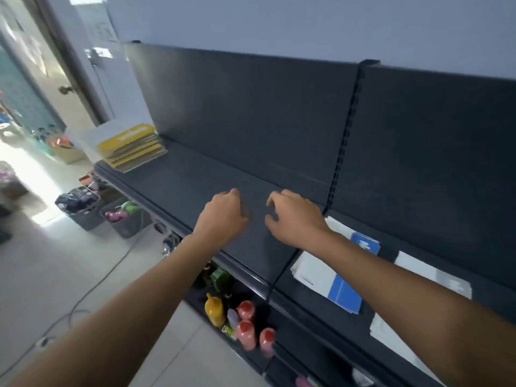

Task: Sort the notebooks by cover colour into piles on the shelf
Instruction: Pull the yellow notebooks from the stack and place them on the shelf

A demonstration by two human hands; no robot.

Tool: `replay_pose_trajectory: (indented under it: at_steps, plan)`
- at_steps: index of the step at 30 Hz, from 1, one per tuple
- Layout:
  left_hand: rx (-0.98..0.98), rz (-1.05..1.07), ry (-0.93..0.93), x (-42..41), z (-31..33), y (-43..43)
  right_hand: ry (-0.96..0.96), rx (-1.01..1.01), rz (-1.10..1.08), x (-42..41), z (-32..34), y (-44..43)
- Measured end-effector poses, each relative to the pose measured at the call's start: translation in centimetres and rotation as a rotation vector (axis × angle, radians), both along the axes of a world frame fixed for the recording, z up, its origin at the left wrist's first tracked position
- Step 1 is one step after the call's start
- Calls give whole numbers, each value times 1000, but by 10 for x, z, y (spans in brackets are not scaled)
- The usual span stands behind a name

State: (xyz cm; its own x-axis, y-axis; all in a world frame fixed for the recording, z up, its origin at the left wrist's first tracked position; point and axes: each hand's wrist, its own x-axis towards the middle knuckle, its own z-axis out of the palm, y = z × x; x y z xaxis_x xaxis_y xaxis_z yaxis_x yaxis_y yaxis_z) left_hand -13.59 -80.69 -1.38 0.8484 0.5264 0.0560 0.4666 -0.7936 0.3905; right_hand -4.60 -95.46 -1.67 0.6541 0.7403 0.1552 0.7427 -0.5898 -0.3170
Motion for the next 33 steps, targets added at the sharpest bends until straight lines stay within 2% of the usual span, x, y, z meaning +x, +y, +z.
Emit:
replay_pose_trajectory:
  at_steps: [4, 13, 23, 33]
  plan:
    - [-2, 83, -31, -38, 9, 80, -41, 28, 138, -24, 10, 91]
    - [39, 165, -51, -128, 6, 248, -10, 33, 224, -87, 5, 277]
    - [26, 293, -64, -189, -1, 370, 33, -9, 310, -121, 11, 410]
    - [-1, 320, -47, -189, -1, 473, 61, 9, 323, -107, 8, 525]
